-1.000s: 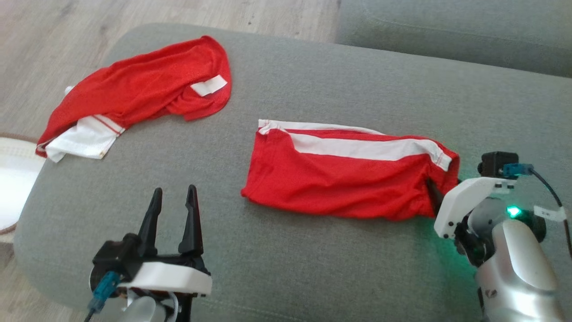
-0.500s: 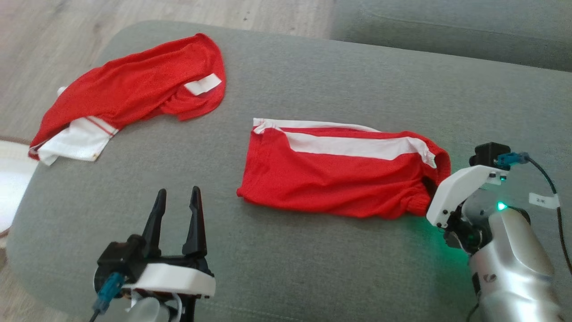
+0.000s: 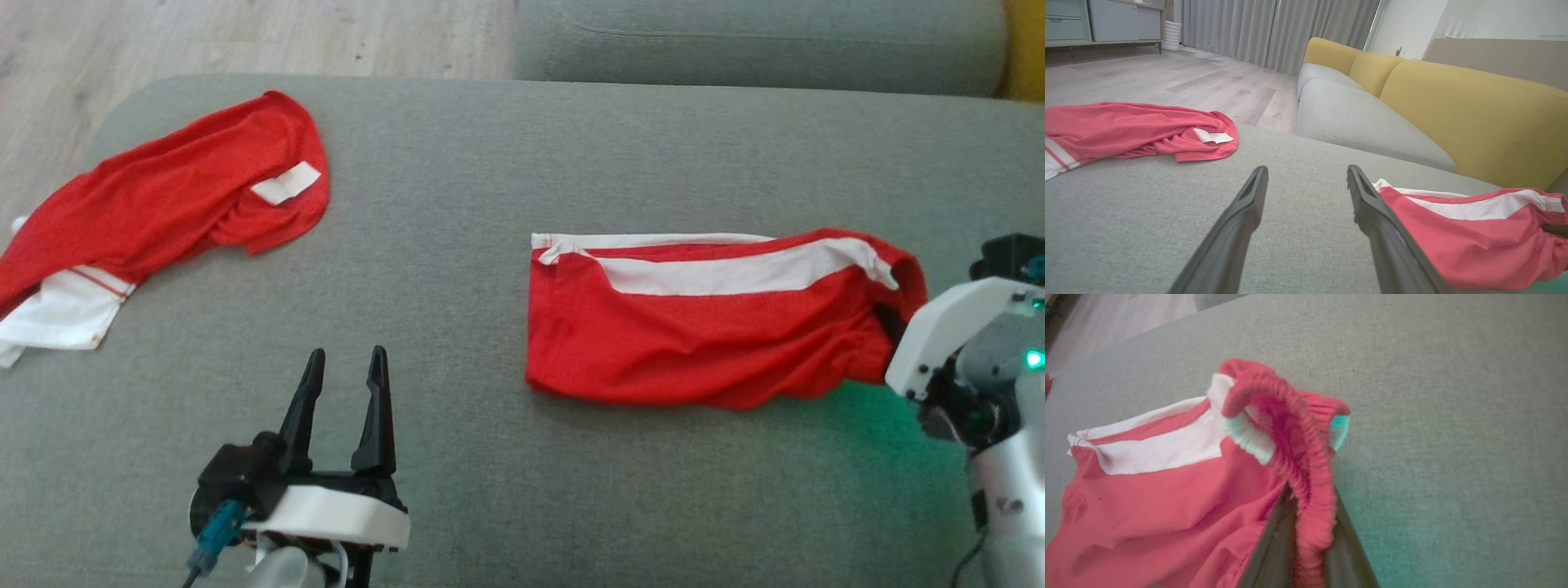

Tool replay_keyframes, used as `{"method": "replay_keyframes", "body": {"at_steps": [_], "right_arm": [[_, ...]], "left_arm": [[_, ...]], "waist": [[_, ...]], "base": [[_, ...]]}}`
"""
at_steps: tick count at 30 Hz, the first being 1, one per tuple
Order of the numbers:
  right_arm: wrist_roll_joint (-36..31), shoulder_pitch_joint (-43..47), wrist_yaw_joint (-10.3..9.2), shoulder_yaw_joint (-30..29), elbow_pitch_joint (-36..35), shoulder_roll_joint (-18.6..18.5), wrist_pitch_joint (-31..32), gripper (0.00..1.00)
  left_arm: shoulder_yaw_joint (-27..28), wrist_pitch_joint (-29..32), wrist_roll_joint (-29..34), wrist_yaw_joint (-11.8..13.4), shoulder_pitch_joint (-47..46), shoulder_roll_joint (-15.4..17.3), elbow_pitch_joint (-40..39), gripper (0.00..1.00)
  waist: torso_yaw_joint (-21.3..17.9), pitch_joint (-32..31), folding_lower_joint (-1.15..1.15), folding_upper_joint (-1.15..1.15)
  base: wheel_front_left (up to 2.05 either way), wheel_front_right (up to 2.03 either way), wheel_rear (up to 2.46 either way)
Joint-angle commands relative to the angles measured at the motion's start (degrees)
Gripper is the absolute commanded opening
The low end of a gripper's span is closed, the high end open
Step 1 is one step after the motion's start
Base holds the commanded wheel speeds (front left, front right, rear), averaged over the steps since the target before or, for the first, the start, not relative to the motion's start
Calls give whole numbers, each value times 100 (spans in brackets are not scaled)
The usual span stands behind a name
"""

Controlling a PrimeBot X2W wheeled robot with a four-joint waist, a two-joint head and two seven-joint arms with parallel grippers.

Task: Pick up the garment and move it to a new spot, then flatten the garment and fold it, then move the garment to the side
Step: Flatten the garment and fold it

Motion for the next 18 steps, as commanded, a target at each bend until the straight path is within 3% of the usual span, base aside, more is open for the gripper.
{"method": "replay_keyframes", "body": {"at_steps": [1, 11, 18], "right_arm": [[160, 37, 43, 170, -394, -6, 88, 0], [992, 191, 43, 613, -1526, 571, 358, 0], [1323, 84, 43, 762, -1726, 941, 388, 0]], "left_arm": [[161, -20, 68, 10, -263, 39, -128, 100], [88, -18, 65, 3, -310, 10, -76, 100], [77, -25, 46, -5, -310, -11, -55, 100]], "waist": [[-96, 9, 0, 0], [-85, -2, 0, 0], [109, -33, 0, 0]], "base": [[0, 0, 0], [0, 0, 0], [0, 0, 0]]}}
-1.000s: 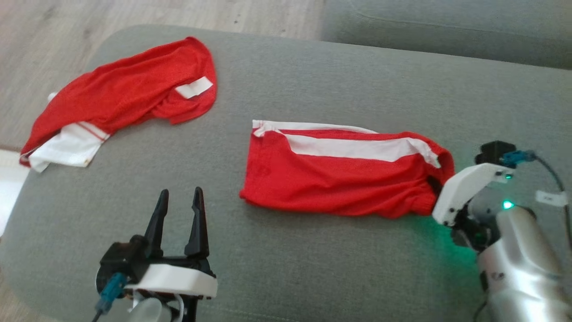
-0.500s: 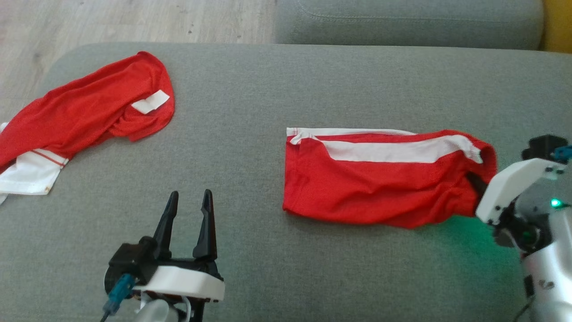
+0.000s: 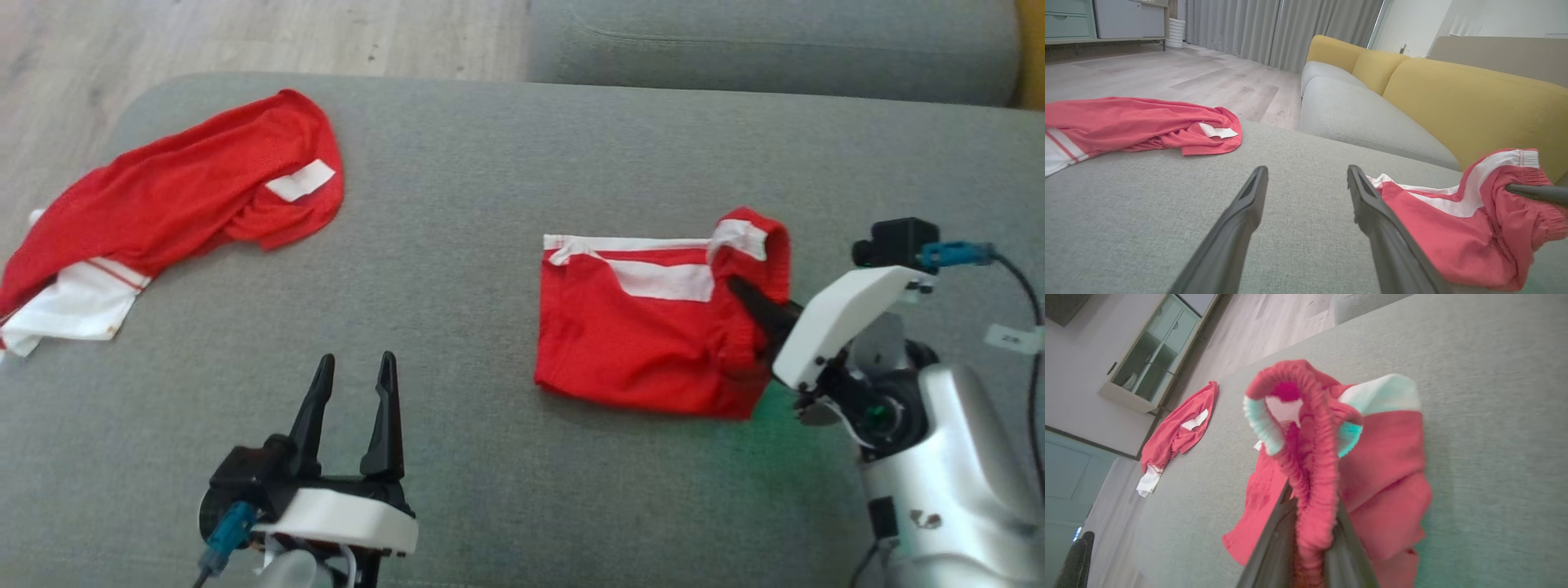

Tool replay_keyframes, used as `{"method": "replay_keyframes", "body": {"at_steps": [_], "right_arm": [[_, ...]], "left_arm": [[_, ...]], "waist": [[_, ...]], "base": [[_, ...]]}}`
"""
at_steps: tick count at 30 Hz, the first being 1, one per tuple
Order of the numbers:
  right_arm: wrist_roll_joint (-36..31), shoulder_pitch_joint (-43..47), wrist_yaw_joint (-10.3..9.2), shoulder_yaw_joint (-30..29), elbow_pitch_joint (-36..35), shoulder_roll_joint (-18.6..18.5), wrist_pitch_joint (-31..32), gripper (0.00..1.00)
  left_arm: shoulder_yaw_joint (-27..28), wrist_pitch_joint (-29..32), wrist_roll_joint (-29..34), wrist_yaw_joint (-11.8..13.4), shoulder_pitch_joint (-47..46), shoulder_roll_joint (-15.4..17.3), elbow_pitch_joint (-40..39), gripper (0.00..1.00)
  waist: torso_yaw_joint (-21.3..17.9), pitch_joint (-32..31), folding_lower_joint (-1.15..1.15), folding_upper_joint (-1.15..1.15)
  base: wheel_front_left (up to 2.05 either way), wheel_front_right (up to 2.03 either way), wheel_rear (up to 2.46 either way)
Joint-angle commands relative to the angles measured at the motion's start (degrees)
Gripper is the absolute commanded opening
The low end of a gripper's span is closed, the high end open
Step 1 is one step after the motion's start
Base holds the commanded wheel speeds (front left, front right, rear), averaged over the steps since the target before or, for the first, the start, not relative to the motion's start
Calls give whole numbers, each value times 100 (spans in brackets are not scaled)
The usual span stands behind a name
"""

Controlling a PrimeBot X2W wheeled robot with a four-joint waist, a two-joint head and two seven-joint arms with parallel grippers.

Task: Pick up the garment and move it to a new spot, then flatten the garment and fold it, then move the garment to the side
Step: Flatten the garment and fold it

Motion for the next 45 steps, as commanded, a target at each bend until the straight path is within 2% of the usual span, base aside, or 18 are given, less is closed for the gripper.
{"method": "replay_keyframes", "body": {"at_steps": [1, 8, 14, 15, 16, 17, 23, 29, 34, 41, 45], "right_arm": [[21, -323, 43, 132, -207, 71, -26, 0], [-2, -612, 43, 349, 394, 195, -354, 0], [326, -893, 43, 728, 1126, 200, -722, 0], [354, -942, 43, 801, 1251, 200, -773, 19], [376, -991, 43, 888, 1356, 200, -826, 49], [406, -1035, 43, 973, 1444, 200, -886, 100], [647, -1213, 43, 1516, 1726, 201, -1232, 100], [795, -1300, 43, 1874, 1625, 201, -1634, 100], [-20, -1319, 43, 1780, 1569, 160, -2407, 100], [-1104, -929, 43, 1311, 1319, -1, -3394, 100], [-1547, -615, 43, 1018, 1107, 7, -3736, 100]], "left_arm": [[167, -27, 43, -6, -300, 19, -150, 100], [118, -40, 34, -63, -329, -53, -94, 100], [60, -49, 37, -124, -383, -132, 7, 100], [54, -51, 37, -129, -386, -144, 25, 100], [48, -52, 37, -136, -388, -154, 44, 100], [42, -54, 38, -142, -387, -164, 61, 100], [21, -61, 45, -158, -344, -199, 132, 100], [13, -66, 66, -162, -320, -189, 140, 100], [27, -65, 89, -144, -359, -166, 121, 100], [176, -26, 36, -77, -552, -96, 231, 100], [305, -34, -11, -30, -567, -42, 287, 100]], "waist": [[74, -5, 0, 0], [413, 21, 0, 0], [701, 9, 0, 0], [728, 2, 0, 0], [754, -6, 0, 0], [774, -17, 0, 0], [777, -119, 0, 0], [590, -227, 0, 0], [350, -310, 0, 0], [-65, -452, 0, 0], [-242, -498, 0, 0]], "base": [[0, 0, 0], [0, 0, 0], [0, 0, 0], [0, 0, 0], [0, 0, 0], [0, 0, 0], [0, 0, 0], [0, 0, 0], [0, 0, 0], [0, 0, 0], [0, 0, 0]]}}
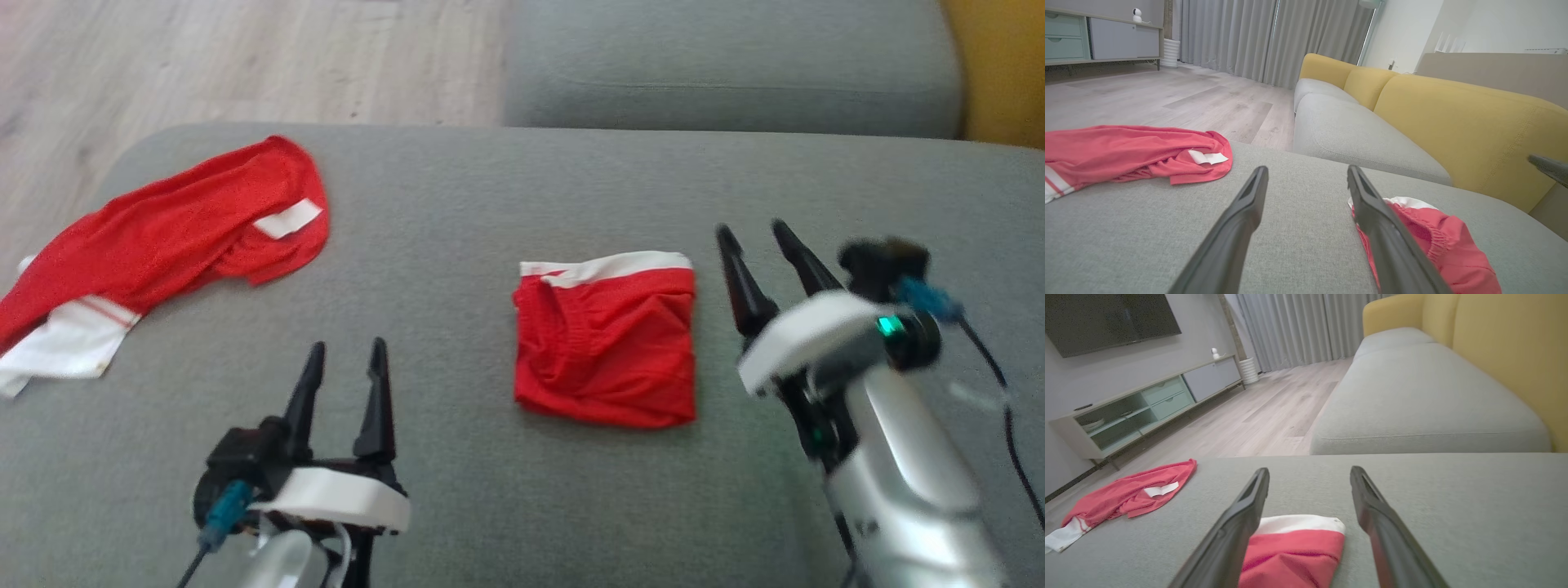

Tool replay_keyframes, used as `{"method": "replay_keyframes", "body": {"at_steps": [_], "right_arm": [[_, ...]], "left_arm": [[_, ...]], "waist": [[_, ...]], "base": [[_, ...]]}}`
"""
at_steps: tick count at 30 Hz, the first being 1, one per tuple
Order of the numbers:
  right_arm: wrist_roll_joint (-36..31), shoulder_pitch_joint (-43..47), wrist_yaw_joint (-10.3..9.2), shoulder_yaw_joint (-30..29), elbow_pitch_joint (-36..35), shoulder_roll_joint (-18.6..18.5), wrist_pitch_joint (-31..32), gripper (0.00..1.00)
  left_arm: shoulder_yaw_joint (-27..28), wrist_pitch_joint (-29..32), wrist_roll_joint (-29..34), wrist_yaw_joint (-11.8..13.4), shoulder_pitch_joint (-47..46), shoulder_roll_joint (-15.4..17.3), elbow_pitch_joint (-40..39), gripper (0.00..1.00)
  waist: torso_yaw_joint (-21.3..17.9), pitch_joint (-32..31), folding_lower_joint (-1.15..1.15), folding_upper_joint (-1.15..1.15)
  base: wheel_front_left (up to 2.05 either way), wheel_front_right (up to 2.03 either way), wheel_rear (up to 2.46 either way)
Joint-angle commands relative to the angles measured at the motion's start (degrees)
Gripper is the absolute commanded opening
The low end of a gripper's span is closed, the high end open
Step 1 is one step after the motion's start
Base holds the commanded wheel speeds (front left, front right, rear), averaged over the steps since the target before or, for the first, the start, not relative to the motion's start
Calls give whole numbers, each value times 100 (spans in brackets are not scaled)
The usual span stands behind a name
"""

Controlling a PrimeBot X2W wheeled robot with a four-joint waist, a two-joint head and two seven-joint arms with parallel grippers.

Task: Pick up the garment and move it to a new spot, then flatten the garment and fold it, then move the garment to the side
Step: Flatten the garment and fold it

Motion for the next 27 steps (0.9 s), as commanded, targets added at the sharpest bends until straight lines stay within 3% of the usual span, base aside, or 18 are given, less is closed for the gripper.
{"method": "replay_keyframes", "body": {"at_steps": [1, 12, 17, 27], "right_arm": [[-100, 29, 43, 3, -286, 39, -134, 100], [-1226, 1532, 43, -675, -1556, 203, -827, 100], [-1186, 2071, 43, -692, -1884, 208, -991, 100], [-1102, 2419, 43, -815, -1865, 210, -1174, 100]], "left_arm": [[271, -36, -40, 68, -273, 123, -144, 100], [598, -68, -122, 171, 256, 261, -121, 100], [585, -73, -36, 183, 535, 332, -89, 100], [520, -75, 72, 261, 623, 363, -41, 100]], "waist": [[-147, -54, 0, 0], [-456, -108, 0, 0], [-444, -131, 0, 0], [-351, -182, 0, 0]], "base": [[0, 0, 0], [0, 0, 0], [0, 0, 0], [0, 0, 0]]}}
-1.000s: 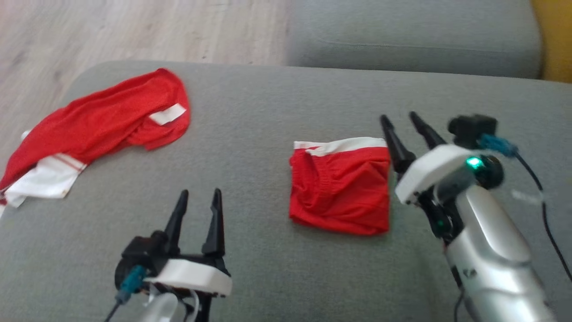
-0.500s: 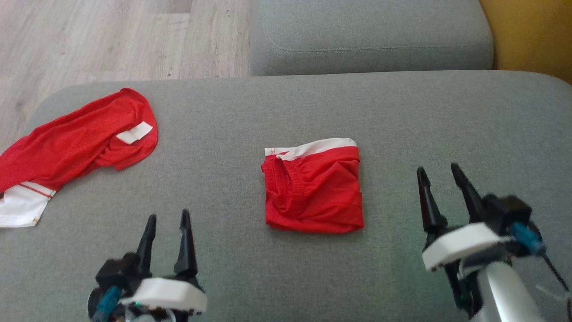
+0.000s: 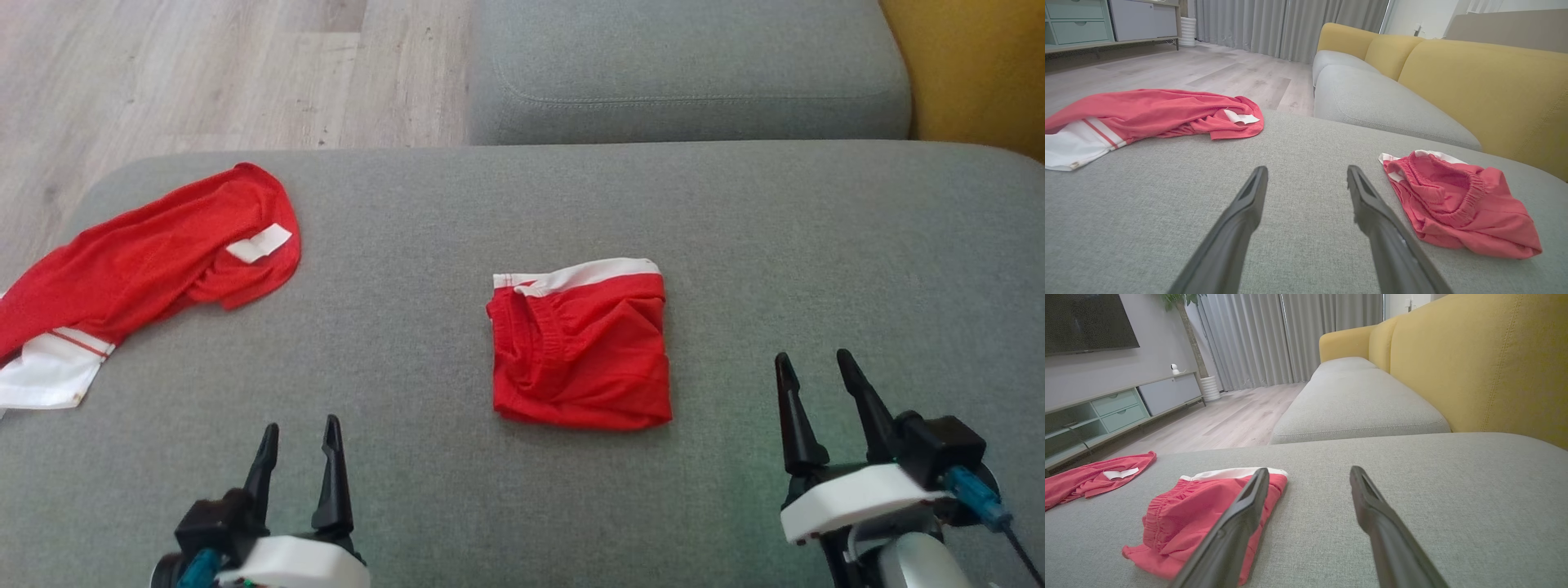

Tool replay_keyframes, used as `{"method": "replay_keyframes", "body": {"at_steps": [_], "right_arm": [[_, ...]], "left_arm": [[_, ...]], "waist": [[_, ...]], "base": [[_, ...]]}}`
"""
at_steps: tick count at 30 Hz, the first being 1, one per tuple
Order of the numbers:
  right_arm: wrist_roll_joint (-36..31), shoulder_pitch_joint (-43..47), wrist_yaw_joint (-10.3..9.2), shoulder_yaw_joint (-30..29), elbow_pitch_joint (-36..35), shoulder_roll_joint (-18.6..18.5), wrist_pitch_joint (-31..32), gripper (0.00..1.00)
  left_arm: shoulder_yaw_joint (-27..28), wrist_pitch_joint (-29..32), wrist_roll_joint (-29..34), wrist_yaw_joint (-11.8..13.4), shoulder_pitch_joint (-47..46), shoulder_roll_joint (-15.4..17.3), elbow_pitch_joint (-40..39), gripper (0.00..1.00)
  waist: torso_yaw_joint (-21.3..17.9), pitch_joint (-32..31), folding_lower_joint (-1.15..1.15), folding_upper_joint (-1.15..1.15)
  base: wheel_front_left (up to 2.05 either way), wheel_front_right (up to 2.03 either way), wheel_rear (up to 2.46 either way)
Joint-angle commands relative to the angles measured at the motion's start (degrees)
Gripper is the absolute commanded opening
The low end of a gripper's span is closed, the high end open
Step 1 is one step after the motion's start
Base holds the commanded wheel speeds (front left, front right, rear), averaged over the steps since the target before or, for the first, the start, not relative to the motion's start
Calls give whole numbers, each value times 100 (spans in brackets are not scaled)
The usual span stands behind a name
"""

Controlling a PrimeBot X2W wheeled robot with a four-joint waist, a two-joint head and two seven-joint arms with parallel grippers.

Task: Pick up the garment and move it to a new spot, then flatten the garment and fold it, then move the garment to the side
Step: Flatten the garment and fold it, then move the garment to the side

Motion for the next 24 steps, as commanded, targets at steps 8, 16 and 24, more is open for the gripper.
{"method": "replay_keyframes", "body": {"at_steps": [8, 16, 24], "right_arm": [[-28, -141, 43, 108, -113, -14, -54, 100], [-226, -226, 43, 20, -89, -14, 82, 100], [-235, -1122, 43, 2, 19, -14, 912, 100]], "left_arm": [[114, -68, 33, 16, -202, 55, -159, 100], [86, -68, 16, 15, -229, 36, -181, 100], [53, -55, 31, 20, -335, 43, -249, 100]], "waist": [[0, -9, 0, 0], [43, 31, 0, 0], [220, 161, 0, 0]], "base": [[0, 0, 0], [0, 0, 0], [0, 0, 0]]}}
